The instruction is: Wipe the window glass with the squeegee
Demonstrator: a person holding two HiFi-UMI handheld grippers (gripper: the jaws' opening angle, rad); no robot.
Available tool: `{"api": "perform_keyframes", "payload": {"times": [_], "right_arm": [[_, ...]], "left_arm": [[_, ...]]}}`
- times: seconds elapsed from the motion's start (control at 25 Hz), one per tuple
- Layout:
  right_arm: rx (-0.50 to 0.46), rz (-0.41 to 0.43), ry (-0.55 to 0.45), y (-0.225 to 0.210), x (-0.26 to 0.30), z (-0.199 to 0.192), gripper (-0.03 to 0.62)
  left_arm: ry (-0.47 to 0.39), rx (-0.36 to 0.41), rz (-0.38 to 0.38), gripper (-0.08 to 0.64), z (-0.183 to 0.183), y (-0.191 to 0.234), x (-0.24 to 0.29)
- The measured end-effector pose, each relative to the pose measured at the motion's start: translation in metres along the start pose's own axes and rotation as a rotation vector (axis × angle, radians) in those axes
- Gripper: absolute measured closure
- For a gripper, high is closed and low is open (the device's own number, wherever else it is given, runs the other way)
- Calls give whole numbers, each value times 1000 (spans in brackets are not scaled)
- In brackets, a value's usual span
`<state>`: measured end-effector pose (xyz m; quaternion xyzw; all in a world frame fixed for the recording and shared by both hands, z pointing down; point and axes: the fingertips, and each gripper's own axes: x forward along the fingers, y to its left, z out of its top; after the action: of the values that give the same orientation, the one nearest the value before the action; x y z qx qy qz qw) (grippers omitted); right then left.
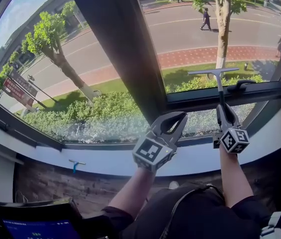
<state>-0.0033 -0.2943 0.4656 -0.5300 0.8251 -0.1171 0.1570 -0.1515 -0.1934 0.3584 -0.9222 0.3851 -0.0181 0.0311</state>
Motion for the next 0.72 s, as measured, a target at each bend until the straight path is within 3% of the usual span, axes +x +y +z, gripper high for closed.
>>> {"api": "perform_keyframes", "payload": {"times": [0.72], "right_arm": [[96, -29, 92, -19, -14, -48, 491]], "left_arm": [[29, -17, 14, 557, -12, 2, -4]]}}
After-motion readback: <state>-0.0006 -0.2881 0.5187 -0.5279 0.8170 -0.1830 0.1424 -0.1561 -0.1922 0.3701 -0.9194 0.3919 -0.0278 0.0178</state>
